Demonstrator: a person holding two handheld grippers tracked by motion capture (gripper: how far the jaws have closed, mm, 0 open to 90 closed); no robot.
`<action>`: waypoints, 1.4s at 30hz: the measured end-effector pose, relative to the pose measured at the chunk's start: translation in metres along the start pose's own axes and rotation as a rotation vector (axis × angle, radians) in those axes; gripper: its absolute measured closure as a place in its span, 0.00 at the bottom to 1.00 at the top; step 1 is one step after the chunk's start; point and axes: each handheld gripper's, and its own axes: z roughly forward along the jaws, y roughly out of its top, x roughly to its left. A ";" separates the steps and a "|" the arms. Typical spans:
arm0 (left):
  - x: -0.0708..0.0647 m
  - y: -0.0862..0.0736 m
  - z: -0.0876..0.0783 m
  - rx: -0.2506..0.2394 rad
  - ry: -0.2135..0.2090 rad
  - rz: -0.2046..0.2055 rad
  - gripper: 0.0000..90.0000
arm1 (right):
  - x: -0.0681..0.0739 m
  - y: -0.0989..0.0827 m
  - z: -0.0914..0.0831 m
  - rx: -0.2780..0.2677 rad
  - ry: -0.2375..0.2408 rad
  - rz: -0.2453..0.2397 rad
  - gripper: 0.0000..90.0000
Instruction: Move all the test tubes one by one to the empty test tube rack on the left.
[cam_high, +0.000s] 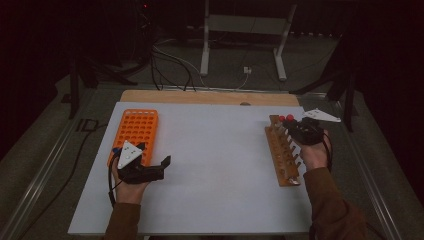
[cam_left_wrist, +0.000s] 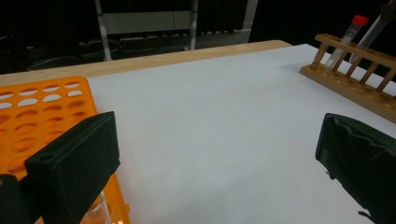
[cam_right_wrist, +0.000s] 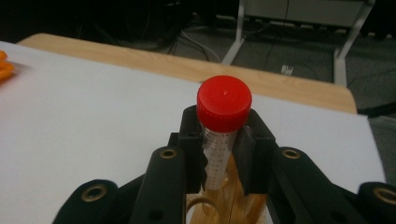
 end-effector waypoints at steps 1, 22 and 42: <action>0.000 0.000 0.000 0.001 0.000 0.000 0.00 | 0.000 0.003 -0.003 -0.010 0.003 0.000 0.83; -0.019 0.011 0.014 0.002 -0.041 0.044 0.00 | 0.055 0.015 -0.019 -0.047 0.190 -0.088 0.83; -0.078 0.031 0.058 0.000 -0.139 0.146 0.05 | 0.123 0.008 -0.004 -0.007 0.360 -0.143 0.83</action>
